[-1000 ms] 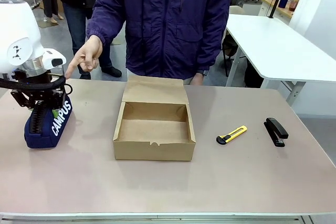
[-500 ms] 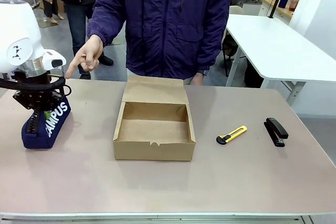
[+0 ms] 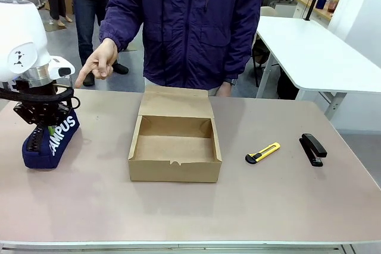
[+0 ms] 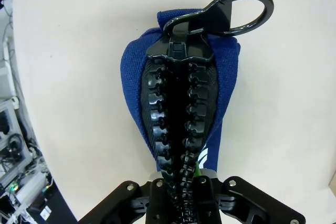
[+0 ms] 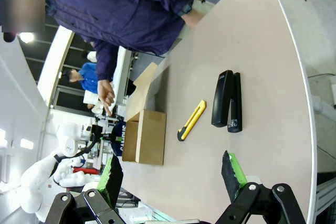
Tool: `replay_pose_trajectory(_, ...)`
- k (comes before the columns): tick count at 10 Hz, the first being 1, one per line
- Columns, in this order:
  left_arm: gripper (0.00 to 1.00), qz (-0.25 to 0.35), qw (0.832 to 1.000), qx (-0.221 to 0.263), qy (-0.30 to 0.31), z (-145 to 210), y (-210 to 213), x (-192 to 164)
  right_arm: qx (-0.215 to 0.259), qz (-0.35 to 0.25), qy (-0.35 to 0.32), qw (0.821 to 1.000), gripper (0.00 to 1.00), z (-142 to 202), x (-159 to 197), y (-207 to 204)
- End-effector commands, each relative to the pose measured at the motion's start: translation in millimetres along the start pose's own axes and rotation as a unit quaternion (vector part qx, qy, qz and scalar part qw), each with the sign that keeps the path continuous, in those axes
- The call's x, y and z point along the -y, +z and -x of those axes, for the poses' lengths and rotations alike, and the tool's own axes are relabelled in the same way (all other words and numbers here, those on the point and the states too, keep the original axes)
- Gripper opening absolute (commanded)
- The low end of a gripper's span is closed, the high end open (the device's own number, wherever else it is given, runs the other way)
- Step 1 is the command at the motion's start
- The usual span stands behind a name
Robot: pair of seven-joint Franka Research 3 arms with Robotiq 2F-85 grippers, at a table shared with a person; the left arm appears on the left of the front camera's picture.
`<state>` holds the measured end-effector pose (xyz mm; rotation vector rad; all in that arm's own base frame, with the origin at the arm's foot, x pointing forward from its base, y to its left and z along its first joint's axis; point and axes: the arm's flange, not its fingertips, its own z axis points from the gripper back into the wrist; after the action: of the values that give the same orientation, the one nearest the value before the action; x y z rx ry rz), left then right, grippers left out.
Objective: Pack the item into the box.
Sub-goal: Pick up the item indicated by the person and place it inside the Mailer Box.
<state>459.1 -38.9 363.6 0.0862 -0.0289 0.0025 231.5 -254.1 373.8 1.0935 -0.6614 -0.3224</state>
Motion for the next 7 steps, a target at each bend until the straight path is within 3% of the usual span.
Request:
replay_pose_trajectory(1, 0.00, -0.027, 1.000, -0.006, 0.009, 1.5, 3.6, 0.0, 0.010, -0.008, 0.012, 1.000, 1.00, -4.2, -0.3, -1.3)
replay_pose_trajectory(3, 0.00, -0.032, 0.999, -0.002, -0.015, 11.5, 14.8, -7.2, 0.010, -0.008, 0.012, 1.000, 1.00, -4.2, -0.3, -1.3)
replay_pose_trajectory(5, 0.00, -0.023, 0.996, 0.007, -0.081, 33.1, 40.1, -21.7, 0.010, -0.008, 0.012, 1.000, 1.00, -4.2, -0.3, -1.3)
replay_pose_trajectory(7, 0.00, 0.001, 0.988, 0.045, -0.145, 60.0, 74.2, -37.0, 0.010, -0.008, 0.012, 1.000, 1.00, -4.2, -0.3, -1.3)
